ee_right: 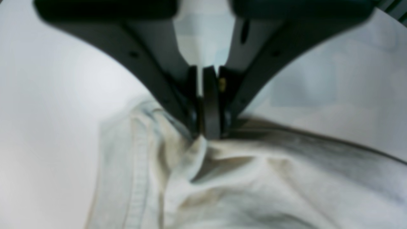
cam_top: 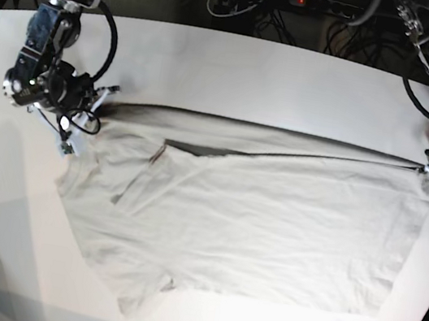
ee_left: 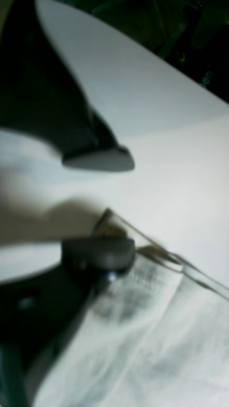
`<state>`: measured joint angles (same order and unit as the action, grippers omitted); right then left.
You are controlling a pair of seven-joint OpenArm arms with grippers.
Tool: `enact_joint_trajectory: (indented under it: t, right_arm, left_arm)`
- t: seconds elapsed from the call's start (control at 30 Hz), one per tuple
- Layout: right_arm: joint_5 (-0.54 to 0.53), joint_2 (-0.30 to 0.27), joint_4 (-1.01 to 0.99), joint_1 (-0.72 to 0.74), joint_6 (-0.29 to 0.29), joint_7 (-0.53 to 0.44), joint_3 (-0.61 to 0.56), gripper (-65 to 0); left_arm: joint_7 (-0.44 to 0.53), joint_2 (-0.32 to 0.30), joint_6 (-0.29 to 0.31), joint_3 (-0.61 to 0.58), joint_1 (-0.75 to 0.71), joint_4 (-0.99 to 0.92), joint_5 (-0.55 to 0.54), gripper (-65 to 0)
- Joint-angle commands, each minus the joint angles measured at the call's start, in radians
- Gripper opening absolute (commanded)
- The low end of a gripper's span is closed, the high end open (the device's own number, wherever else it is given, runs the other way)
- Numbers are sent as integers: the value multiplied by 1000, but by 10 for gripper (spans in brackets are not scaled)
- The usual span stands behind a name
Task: Layout the t-shirt on the table in an organized manner, then fold the t-shirt properly
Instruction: 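Reposition the left gripper along the fold end and grasp it, then lift the folded edge with both grippers, raising the shirt strip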
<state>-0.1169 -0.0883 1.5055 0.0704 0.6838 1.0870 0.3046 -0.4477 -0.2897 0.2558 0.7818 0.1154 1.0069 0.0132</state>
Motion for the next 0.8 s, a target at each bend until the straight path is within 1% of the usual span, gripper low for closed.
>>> enact_joint_trajectory:
  t: [0.0, 0.03, 0.2, 0.27, 0.3, 0.4, 0.5, 0.63, 0.77]
  right_arm:
    - [-5, -12, 13, 16, 14, -11, 0, -650]
    - [-5, -12, 13, 18, 14, -11, 0, -650]
    - [-5, -12, 13, 18, 14, -11, -9, -650]
    - [-5, -23, 13, 18, 14, -11, -22, -650]
    - [-5, -24, 13, 18, 14, -11, -26, -650]
    - [-5, -24, 13, 18, 14, -11, -28, -650]
    - [-5, -24, 13, 18, 14, -11, -28, -650]
    - [-5, -26, 13, 18, 14, -11, -28, -650]
    - [-7, -26, 13, 18, 14, -11, -28, -650]
  left_arm:
    - [-47, -15, -10, 0, 2, -9, 31, -471]
    - [-47, -15, -10, 0, 11, -13, 31, -502]
    - [-47, -13, -10, -2, 23, -44, 32, -506]
    - [-47, -12, -10, -2, 25, -46, 31, -524]
    - [-47, -12, -10, -2, 25, -46, 31, -546]
    - [-47, -7, -10, 5, 25, -35, 29, -647]
    - [-55, -4, -8, 6, 25, -12, 29, -644]
    - [-64, 27, -8, 6, 19, 88, 29, -648]
    - [-147, 51, -3, 8, 19, 191, 27, -648]
